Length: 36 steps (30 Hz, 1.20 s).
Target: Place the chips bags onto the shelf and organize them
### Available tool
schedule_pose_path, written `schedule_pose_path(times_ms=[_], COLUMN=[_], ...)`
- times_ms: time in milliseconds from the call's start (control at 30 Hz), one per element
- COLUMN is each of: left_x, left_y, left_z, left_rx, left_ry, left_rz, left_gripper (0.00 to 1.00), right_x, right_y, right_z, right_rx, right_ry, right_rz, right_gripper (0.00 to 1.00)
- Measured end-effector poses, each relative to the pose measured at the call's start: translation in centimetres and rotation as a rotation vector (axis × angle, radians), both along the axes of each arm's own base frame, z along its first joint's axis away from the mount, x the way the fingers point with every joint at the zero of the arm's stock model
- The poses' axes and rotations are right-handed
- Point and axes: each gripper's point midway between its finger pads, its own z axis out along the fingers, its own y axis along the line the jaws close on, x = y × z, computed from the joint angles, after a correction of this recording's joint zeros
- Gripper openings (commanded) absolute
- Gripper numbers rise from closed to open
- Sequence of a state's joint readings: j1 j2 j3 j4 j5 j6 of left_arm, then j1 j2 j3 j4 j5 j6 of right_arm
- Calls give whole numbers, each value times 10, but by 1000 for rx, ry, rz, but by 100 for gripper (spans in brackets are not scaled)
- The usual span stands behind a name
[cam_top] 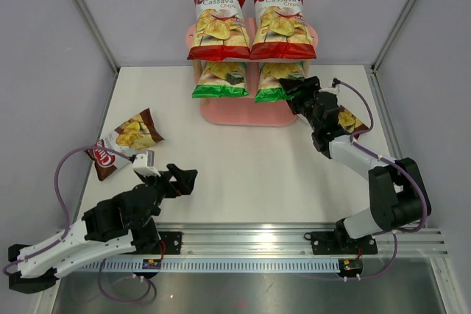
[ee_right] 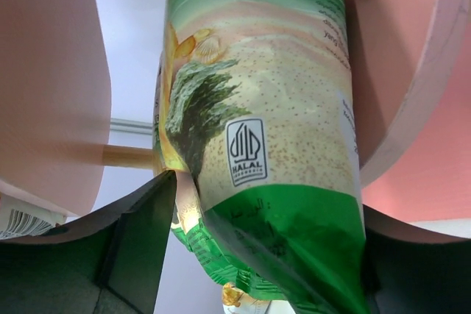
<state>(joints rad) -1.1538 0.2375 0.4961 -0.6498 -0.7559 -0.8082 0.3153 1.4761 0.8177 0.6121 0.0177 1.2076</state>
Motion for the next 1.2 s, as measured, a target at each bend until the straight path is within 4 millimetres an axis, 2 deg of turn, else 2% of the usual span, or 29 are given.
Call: schedule_pose_path(times_ms=[200,500,600,633,667,933,967,1200], left_x=[0,-1,-2,-3,-3,-3,-3,-3], left_y=[1,3,6,7,7,8,8,6], left_z=[0,2,4,4,4,3,3,-1], left_rx=[2,-9,-18,-19,-21,-18,-17,3], left_ry=[1,-4,-8,-8,-9,-7,-6,5], left_rz=[0,1,1,1,1,2,2,3], left_gripper=[99,99,99,99,99,99,99,99], right_x=[1,13,14,15,15,12,11,-1], right_y=[3,16,15,15,14,11,10,5], right_z=[-2,-3,-2,-2,-3,-1,0,3], right_rx=[23,40,42,42,42,37,35,19], right_ry=[31,43,43,44,46,63,62,76], right_rz=[-15,-27,-34,-37,-39,-55,-55,-55], right_gripper=[59,57,63,67,76,91,99,99])
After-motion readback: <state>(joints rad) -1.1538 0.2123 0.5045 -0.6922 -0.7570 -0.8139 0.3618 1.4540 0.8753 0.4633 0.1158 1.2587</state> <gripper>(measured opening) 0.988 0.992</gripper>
